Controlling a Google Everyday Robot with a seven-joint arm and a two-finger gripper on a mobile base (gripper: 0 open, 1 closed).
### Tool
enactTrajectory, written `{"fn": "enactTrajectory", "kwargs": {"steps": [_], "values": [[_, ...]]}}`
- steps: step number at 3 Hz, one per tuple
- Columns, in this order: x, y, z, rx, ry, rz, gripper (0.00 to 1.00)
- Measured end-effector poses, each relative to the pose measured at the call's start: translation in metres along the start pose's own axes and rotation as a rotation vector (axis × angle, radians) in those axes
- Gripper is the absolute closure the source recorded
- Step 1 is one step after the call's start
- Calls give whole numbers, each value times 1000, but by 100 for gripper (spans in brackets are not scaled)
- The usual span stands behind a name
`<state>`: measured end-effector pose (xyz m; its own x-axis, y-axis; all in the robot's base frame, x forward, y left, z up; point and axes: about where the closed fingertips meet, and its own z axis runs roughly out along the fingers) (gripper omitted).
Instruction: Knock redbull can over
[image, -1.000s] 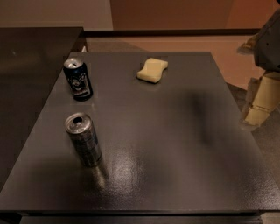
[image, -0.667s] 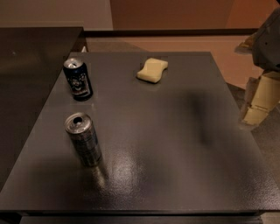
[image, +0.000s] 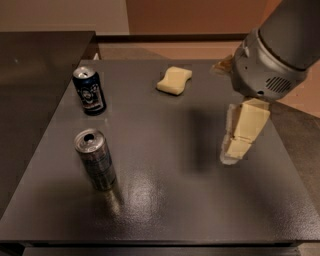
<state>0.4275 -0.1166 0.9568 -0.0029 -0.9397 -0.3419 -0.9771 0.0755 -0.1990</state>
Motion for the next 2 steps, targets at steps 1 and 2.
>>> {"fn": "enactTrajectory", "kwargs": {"steps": [1,2], "values": [[-52,16,30,-49,-99,-89,0],[-99,31,60,-95,-179,-154,0]]}}
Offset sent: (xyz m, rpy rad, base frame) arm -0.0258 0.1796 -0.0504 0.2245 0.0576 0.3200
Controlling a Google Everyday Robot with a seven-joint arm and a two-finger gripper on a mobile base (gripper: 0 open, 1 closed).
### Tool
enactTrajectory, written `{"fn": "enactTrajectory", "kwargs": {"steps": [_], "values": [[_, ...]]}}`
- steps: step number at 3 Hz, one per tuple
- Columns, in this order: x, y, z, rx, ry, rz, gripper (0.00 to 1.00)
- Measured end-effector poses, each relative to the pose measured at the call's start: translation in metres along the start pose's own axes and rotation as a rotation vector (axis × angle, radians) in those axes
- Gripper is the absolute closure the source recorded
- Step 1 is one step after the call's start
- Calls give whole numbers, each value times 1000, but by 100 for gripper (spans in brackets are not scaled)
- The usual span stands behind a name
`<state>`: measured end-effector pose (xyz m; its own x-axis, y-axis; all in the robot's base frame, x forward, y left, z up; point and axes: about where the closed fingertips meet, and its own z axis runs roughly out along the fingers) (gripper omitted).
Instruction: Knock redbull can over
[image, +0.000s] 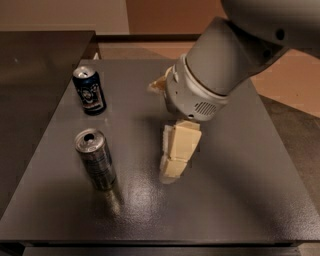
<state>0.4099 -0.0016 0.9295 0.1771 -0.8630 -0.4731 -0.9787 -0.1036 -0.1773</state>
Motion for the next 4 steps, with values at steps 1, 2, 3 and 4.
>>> {"fn": "enactTrajectory", "kwargs": {"steps": [1,2,3,4], "values": [[-34,5,35,-68,-58,-28,0],[-64,12,62,-140,-113,-47,0],[-86,16,77,-184,-154,-60,0],[-99,16,78,-212,-188,-66,18]]}}
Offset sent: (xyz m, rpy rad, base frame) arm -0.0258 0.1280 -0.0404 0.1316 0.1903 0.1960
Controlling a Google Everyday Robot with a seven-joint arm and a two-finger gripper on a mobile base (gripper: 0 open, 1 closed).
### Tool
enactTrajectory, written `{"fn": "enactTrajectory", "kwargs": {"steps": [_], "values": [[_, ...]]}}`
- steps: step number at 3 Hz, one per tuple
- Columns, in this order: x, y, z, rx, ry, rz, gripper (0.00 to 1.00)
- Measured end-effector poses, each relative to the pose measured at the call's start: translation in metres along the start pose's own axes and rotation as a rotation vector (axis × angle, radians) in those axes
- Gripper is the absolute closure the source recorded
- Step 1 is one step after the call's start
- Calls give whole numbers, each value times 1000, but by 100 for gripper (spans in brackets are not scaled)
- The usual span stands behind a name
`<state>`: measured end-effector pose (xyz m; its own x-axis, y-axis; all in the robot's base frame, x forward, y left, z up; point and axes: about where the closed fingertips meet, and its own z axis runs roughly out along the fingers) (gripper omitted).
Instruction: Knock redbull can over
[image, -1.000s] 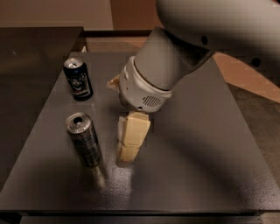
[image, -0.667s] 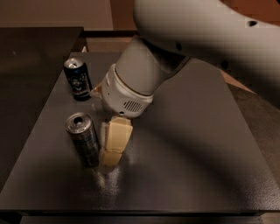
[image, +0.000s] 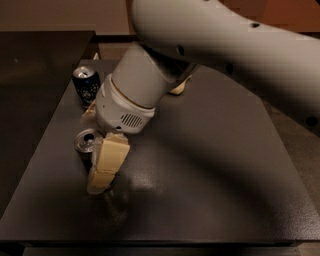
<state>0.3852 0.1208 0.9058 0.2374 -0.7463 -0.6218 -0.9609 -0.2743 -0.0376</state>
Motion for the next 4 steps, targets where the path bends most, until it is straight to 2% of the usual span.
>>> {"fn": "enactTrajectory", "kwargs": {"steps": [2,3,4], "values": [[-8,-1,-14,-7,-33,-7,65],[-14,-6,-35,33,-13,-24,88],[-30,-13,-57,105,55,-149,100]]}}
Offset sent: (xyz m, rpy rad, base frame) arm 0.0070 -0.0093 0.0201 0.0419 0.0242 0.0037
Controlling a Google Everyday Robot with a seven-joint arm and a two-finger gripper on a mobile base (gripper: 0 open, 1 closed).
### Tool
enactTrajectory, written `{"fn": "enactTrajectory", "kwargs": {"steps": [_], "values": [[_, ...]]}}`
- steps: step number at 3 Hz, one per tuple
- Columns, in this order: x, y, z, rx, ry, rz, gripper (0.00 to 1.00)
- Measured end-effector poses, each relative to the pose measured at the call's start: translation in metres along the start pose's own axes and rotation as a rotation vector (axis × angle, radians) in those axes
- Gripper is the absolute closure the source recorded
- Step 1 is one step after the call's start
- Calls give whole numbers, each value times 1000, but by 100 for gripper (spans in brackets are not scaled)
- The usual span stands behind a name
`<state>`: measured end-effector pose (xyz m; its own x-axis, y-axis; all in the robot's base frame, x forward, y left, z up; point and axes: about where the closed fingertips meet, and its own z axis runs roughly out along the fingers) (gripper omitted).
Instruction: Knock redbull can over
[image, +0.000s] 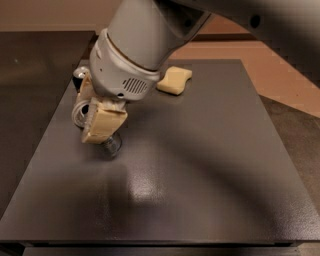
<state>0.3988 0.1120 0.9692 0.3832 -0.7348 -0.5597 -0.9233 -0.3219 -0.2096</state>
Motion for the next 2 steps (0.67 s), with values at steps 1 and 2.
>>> {"fn": "enactTrajectory", "kwargs": {"steps": [1,2], "values": [[-7,-9,-13,69,114,-156,100],[-1,-12,-16,112,260,-302,100]]}}
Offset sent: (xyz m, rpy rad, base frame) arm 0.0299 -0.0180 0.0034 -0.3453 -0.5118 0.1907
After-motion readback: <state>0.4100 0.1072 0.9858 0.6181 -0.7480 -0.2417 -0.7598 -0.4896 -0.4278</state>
